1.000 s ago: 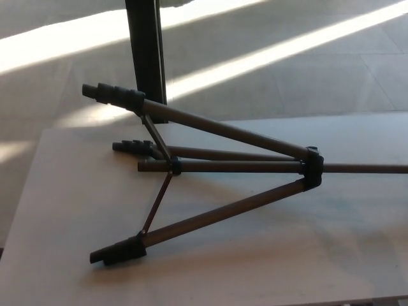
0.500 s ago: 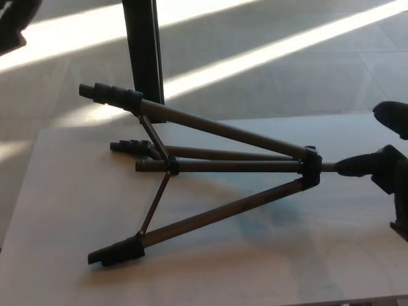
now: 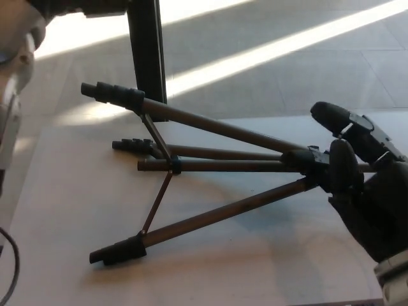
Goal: Use both hands of the robot to pick up the tripod lying in the middle of the desk and make it stand upright on the desk
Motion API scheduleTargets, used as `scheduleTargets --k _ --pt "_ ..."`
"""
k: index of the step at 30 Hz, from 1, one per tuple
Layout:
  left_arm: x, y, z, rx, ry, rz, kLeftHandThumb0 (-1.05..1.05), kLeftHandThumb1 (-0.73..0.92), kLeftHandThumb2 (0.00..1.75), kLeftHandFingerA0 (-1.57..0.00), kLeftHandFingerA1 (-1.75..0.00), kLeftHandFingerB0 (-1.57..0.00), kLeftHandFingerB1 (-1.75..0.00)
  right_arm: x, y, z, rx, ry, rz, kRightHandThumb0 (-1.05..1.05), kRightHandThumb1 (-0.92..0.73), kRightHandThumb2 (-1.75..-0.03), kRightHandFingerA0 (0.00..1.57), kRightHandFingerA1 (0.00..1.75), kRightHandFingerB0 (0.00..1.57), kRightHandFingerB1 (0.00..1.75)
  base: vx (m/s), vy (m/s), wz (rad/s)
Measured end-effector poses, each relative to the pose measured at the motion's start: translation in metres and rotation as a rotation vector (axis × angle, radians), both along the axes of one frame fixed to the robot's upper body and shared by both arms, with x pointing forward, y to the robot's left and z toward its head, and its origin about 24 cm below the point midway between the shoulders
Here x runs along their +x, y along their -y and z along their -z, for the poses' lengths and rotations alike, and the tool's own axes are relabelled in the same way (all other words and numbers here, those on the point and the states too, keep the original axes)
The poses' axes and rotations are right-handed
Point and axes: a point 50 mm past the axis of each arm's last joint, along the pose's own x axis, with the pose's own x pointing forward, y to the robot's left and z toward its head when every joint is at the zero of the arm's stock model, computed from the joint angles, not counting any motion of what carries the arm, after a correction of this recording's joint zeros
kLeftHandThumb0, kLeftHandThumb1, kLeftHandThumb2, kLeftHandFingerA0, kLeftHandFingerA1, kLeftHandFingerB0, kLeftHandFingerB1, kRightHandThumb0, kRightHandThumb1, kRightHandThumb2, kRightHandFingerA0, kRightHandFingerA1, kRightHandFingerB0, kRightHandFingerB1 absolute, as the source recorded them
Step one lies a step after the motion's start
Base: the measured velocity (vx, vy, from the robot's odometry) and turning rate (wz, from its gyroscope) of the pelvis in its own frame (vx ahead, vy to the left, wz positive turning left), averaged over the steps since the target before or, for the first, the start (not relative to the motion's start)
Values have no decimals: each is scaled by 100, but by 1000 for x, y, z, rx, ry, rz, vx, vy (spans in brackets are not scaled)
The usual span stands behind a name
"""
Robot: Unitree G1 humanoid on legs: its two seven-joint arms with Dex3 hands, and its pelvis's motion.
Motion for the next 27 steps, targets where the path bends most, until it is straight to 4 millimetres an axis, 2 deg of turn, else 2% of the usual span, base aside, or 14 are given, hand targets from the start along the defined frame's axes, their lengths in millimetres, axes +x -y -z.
scheduleTargets --k 6,9,12,13,16,17,18,19,23,24,25,26,27 --pt "16 22 22 169 -83 -16 -60 64 59 -50 -51 -56 -44 2 -2 10 14 -76 11 -65 -76 -63 58 95 52 57 0 0 0" --pt "22 31 37 266 -123 -32 -62 68 61 -43 -51 -54 -41 3 -3 12 15 -95 12 -64 -75 -62 60 94 57 57 0 0 0" --pt "27 37 51 356 -156 -47 -65 68 60 -43 -54 -51 -45 2 -4 14 17 -109 14 -65 -75 -62 61 93 57 57 0 0 0" --pt "28 40 56 388 -164 -51 -66 66 60 -45 -57 -55 -47 2 -4 15 18 -114 14 -66 -75 -62 61 93 56 57 0 0 0" --pt "31 45 71 478 -190 -61 -71 68 60 -45 -59 -52 -45 1 -4 18 21 -133 15 -65 -75 -62 60 94 59 57 0 0 0" --pt "31 47 76 510 -198 -63 -74 56 100 -44 -65 -48 -57 0 -5 19 21 -140 15 -65 -75 -62 59 94 59 57 0 0 0" --pt "32 49 81 537 -205 -65 -74 56 100 -44 -65 -48 -57 0 -5 20 21 -145 15 -65 -75 -62 59 94 59 57 0 0 0" --pt "32 50 86 566 -212 -68 -73 70 61 -43 -61 -52 -48 0 -5 21 22 -150 15 -64 -76 -63 59 94 58 57 0 0 0" --pt "34 57 101 669 -227 -73 -75 70 61 -43 -63 -49 -48 -2 -6 24 24 -168 13 -65 -75 -63 60 94 58 57 0 0 0" --pt "34 59 105 707 -229 -77 -74 57 102 -46 -72 -42 -59 -2 -6 25 25 -174 12 -65 -75 -62 60 94 58 57 0 0 0" --pt "35 60 109 739 -229 -80 -77 57 103 -45 -73 -40 -58 -3 -6 26 25 -179 11 -66 -75 -62 59 95 58 58 0 0 0" --pt "35 61 111 771 -228 -84 -79 71 62 -41 -73 -49 -55 -3 -6 27 25 -184 10 -67 -75 -62 59 96 57 58 0 0 0" --pt "36 62 114 800 -226 -89 -86 77 64 -33 -62 -43 -47 -4 -7 28 25 -189 9 -66 -75 -62 61 95 56 58 0 0 0"
